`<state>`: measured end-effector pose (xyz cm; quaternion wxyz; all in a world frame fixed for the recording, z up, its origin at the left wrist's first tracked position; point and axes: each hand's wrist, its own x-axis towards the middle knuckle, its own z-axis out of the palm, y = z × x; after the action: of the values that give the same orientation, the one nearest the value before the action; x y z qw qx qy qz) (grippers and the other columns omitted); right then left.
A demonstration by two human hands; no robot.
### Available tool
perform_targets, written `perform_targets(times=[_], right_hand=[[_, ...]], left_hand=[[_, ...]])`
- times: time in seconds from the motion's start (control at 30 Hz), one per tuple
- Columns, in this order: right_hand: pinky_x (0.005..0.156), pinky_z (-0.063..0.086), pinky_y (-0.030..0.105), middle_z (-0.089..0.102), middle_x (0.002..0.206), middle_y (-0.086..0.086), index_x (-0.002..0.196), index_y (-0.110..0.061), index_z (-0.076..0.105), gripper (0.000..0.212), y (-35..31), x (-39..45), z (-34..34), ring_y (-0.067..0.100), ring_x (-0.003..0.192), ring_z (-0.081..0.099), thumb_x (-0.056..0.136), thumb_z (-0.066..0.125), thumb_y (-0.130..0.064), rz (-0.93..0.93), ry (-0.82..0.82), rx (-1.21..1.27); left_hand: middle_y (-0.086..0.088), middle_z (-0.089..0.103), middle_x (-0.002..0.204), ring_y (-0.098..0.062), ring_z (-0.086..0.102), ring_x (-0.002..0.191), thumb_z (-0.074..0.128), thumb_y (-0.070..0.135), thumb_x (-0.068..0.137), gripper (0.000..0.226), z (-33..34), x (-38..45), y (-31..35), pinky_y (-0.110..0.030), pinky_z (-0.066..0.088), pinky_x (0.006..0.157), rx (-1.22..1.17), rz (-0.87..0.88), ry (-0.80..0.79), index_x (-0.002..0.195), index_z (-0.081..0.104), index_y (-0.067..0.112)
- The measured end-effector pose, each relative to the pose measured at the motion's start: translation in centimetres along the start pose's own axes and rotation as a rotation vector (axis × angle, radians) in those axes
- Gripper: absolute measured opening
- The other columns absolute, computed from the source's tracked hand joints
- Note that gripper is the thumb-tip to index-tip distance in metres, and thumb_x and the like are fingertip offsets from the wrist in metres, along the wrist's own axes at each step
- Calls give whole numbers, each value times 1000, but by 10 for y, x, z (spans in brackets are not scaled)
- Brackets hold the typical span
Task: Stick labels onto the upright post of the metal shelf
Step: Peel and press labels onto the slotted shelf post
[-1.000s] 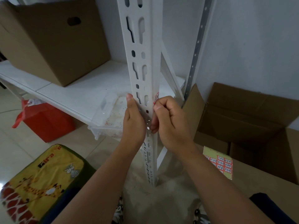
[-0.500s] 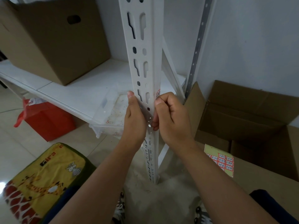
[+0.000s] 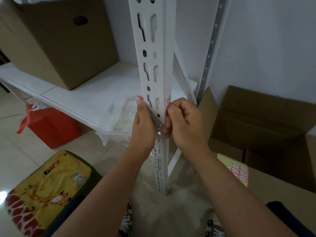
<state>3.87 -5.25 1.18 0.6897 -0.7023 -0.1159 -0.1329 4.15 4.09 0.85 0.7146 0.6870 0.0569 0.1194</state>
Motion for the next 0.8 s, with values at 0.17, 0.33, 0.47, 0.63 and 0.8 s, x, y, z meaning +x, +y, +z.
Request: perform_targets(times=[0.17, 0.33, 0.47, 0.63, 0.8], right_hand=[[47, 46, 29, 48, 58, 15, 78, 3, 49, 26, -1, -2, -1, 23, 51, 49, 98, 44, -13, -7, -50, 113], [46, 45, 29, 47, 58, 10, 80, 2, 49, 22, -4, -1, 0, 19, 51, 46, 99, 43, -8, -11, -44, 63], [46, 44, 25, 46, 60, 14, 78, 0, 49, 23, -5, -1, 1, 22, 52, 45, 98, 43, -8, -21, -31, 53], [46, 44, 27, 46, 58, 11, 77, -3, 49, 23, -2, -2, 1, 25, 52, 44, 95, 44, -18, -25, -50, 85], [45, 45, 25, 46, 57, 9, 76, -4, 49, 22, -5, -1, 1, 22, 50, 45, 97, 43, -7, -33, -34, 78]], left_hand=[[26, 61, 49, 17, 57, 54, 15, 45, 103, 55, 0, -2, 4, -1, 40, 51, -2, -8, -19, 68, 56, 32], [22, 66, 56, 12, 62, 60, 15, 48, 102, 58, 0, 1, 3, -6, 44, 56, -14, -22, -8, 72, 61, 31], [19, 68, 59, 11, 64, 63, 16, 47, 103, 61, 0, 0, 2, -5, 45, 57, -28, -18, -14, 68, 64, 31], [24, 67, 60, 15, 62, 64, 15, 47, 103, 56, -2, -1, 3, -7, 44, 61, -27, -12, -30, 76, 61, 33], [12, 71, 64, 2, 68, 67, 16, 49, 102, 66, 2, 2, 1, -15, 50, 65, -64, -9, -6, 66, 70, 33]])
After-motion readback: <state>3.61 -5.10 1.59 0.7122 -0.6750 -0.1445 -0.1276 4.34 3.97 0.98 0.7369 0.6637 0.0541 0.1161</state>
